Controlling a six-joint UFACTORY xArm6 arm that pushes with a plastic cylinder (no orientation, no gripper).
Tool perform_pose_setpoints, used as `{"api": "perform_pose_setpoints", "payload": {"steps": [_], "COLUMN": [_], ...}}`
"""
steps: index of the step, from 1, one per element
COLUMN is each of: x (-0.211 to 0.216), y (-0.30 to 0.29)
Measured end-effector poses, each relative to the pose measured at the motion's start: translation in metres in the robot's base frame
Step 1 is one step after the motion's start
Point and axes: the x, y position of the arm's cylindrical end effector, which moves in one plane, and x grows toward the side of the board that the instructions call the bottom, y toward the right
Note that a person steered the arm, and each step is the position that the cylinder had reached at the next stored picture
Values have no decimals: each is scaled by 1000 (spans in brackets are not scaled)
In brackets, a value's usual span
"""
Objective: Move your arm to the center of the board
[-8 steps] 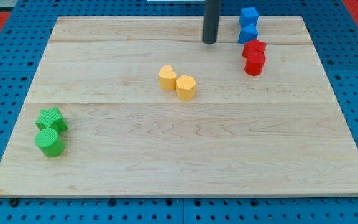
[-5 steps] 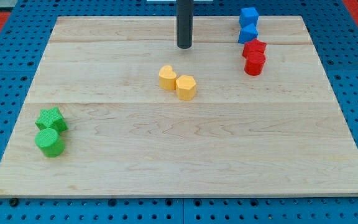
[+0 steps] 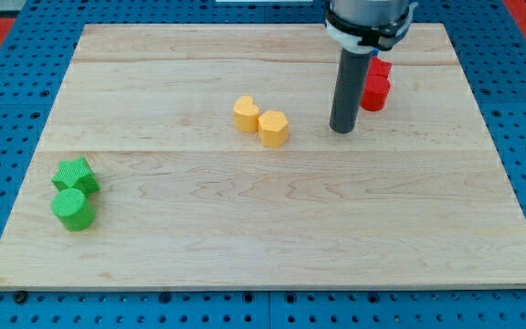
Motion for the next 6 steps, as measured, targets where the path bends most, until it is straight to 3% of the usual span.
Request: {"api": "perform_pose_setpoints", "payload": {"steps": [1, 6], "x": [31, 12], "y": [-14, -37]}}
